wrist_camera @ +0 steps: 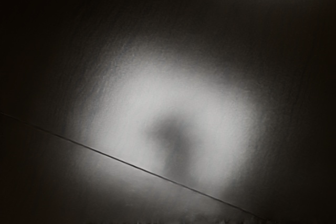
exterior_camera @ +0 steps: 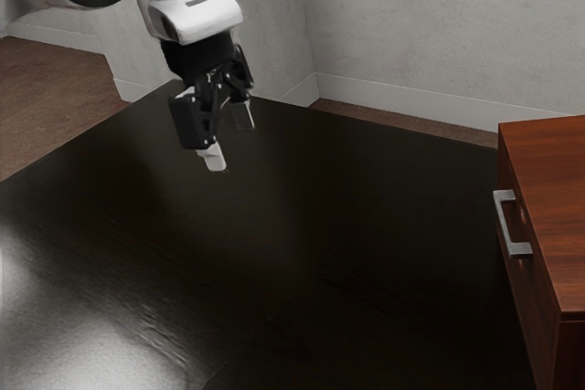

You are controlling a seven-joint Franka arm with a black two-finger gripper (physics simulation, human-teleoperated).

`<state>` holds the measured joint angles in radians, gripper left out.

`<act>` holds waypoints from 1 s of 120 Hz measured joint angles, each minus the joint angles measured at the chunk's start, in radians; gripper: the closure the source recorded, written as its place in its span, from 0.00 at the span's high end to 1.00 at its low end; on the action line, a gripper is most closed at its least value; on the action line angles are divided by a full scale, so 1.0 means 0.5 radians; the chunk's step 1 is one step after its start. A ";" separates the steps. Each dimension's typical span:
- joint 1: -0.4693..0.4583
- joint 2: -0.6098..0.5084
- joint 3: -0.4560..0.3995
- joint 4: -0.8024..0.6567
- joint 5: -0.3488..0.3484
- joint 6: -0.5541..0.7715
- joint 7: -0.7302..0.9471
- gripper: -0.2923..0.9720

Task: Pull the drawer handle with one arm to open the drawer

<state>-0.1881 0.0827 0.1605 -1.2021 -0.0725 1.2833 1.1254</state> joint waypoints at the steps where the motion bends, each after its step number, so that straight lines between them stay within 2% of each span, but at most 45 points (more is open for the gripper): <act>1: 0.012 0.003 -0.003 0.004 -0.004 0.001 0.021 0.77; 11: 0.116 0.018 -0.038 0.019 -0.024 0.009 0.256 0.77; 23: 0.120 0.030 -0.098 0.002 -0.031 0.017 0.523 0.77; 33: 0.172 0.001 -0.320 -0.107 0.073 0.068 0.717 0.77; 43: 0.131 -0.026 -0.403 -0.292 0.152 0.188 0.885 0.77; 62: 0.100 0.001 -0.428 -0.321 0.211 0.357 1.145 0.77; 120: -0.231 0.135 -0.433 -0.285 0.230 0.690 1.630 0.77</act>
<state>-0.3036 0.1502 -0.0558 -1.3445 0.0427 1.6283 1.9403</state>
